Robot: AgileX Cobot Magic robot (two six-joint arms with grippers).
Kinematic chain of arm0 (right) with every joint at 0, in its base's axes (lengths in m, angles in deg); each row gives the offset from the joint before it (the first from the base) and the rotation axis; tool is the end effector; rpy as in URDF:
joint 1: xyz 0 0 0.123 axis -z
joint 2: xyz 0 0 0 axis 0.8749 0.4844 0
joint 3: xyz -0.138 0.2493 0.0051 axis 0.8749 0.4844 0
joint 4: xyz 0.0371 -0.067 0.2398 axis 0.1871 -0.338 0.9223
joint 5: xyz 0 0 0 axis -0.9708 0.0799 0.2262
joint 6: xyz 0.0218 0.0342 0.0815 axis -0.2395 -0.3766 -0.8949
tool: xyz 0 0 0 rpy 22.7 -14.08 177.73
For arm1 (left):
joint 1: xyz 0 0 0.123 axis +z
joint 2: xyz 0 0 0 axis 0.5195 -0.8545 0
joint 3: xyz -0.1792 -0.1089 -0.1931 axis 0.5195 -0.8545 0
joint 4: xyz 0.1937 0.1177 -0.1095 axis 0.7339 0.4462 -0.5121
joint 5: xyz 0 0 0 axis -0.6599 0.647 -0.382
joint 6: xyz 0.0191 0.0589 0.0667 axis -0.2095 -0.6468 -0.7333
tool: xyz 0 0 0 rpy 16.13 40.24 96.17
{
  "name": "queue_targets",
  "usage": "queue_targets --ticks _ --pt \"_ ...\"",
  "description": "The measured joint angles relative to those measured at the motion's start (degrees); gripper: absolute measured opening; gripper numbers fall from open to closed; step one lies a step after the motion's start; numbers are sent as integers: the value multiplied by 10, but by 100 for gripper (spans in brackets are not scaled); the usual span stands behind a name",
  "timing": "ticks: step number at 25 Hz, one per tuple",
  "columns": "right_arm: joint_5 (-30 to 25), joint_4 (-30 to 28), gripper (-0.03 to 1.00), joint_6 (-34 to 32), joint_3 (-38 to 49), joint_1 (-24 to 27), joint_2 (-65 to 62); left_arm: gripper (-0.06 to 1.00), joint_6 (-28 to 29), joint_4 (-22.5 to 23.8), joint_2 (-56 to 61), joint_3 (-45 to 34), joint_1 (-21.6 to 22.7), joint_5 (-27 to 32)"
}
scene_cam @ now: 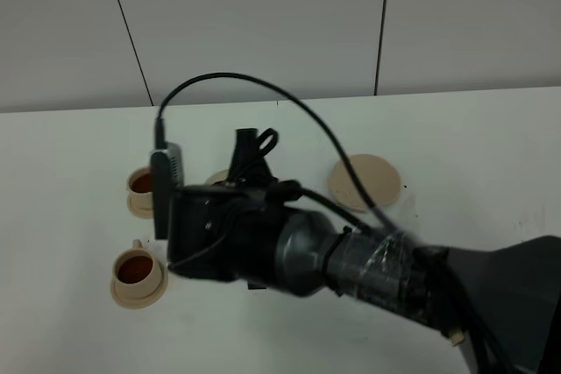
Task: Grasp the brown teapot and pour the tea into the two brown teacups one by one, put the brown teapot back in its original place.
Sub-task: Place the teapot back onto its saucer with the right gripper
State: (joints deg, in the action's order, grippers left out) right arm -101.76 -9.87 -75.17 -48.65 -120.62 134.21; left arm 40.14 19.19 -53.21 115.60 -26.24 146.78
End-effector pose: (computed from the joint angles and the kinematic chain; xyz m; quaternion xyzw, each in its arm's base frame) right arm 0.2883 0.3800 0.1994 -0.6670 0.6484 -0.2858 0.2302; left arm 0.0019 -0.0098 0.2817 0.0549 0.8583 0.0139 0.5100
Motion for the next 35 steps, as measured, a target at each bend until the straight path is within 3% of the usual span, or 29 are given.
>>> queue_targets --ticks 12,20,35 --pt "-35 97 9 -90 0 57 -21 39 0 0 0 0 0 0" --pt "-64 254 9 -105 -13 112 -27 39 0 0 0 0 0 0" --pt "-97 386 9 -171 -76 205 -28 39 0 0 0 0 0 0"
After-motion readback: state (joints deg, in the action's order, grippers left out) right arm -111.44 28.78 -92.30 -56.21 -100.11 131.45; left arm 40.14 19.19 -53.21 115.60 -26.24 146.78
